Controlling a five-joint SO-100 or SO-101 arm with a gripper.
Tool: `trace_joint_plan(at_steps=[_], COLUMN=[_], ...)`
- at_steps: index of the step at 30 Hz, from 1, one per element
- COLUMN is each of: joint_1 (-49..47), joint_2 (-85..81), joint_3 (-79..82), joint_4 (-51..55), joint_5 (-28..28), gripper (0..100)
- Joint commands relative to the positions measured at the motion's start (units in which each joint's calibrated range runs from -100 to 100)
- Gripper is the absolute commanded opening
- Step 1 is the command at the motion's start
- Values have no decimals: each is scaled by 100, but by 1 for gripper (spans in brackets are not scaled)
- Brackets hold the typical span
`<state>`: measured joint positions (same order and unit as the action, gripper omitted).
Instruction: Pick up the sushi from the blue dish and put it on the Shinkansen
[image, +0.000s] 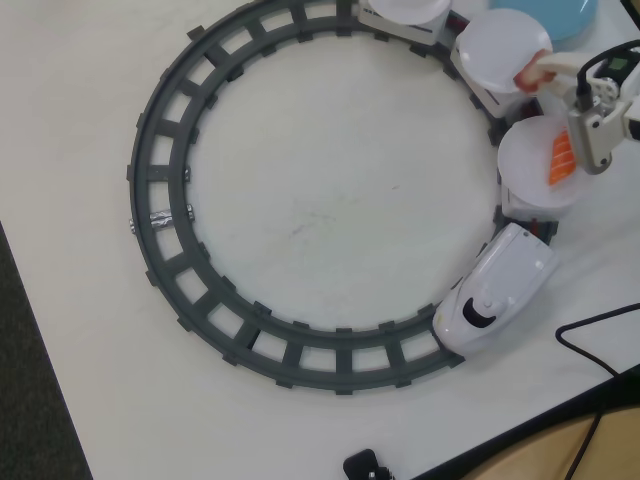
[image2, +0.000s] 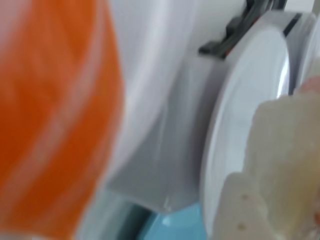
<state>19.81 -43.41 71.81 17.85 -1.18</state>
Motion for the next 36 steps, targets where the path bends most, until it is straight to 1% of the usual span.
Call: trace_joint_plan(at_steps=[1, 17, 24, 26, 31, 36], joint_1=[-53, -44, -53, -53, -53, -168], joint_2=[11, 20, 20, 20, -6, -64], joint_3=[-404, -359, -395, -395, -395, -422], joint_4=[-112, -18, 496, 650, 872, 1086], joint_5=[23, 23, 29, 29, 29, 34], gripper=[2, 2, 3, 6, 18, 24])
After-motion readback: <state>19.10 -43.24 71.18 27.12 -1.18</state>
